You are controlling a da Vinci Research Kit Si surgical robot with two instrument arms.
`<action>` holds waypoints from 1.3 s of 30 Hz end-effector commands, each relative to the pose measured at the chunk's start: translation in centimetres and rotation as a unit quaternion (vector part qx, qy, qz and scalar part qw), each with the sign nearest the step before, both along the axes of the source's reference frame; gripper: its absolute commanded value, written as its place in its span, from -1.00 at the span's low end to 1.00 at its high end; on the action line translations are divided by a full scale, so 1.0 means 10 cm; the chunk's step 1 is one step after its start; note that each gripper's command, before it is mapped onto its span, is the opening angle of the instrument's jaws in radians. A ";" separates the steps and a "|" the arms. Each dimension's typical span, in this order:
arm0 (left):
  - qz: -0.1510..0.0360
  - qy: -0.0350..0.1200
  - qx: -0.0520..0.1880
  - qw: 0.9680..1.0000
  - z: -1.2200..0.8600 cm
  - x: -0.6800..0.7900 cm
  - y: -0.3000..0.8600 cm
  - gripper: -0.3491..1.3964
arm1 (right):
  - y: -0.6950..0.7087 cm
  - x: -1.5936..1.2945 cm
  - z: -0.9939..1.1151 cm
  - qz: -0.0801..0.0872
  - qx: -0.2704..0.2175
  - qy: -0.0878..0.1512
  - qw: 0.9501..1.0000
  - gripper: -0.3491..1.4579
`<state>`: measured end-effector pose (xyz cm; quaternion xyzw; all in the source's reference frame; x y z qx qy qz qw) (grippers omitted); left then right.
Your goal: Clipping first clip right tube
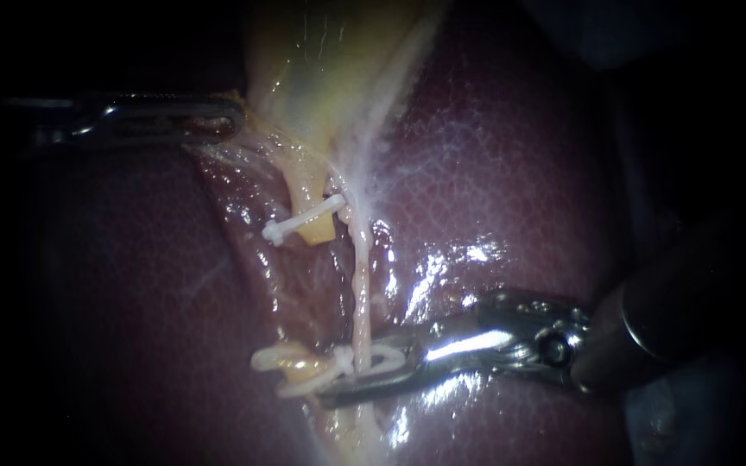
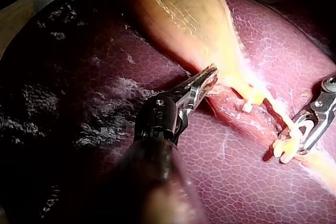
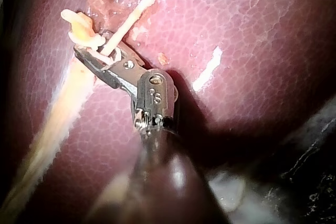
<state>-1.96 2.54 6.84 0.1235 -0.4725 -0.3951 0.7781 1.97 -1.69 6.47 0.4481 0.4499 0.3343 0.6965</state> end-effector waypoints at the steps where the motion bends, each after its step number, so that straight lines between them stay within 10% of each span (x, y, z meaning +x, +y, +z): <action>1: 0.000 0.000 0.000 1.000 0.000 0.000 0.000 -1.00 | 0.001 0.000 0.000 0.001 0.000 0.001 1.000 -0.31; 28: 0.000 0.000 0.000 1.000 0.000 0.002 0.000 -1.00 | 0.029 -0.006 -0.007 0.034 -0.062 0.061 0.996 -0.06; 39: 0.000 0.000 0.000 1.000 0.000 0.002 0.000 -1.00 | 0.024 -0.010 -0.015 0.020 0.016 0.169 0.985 -0.06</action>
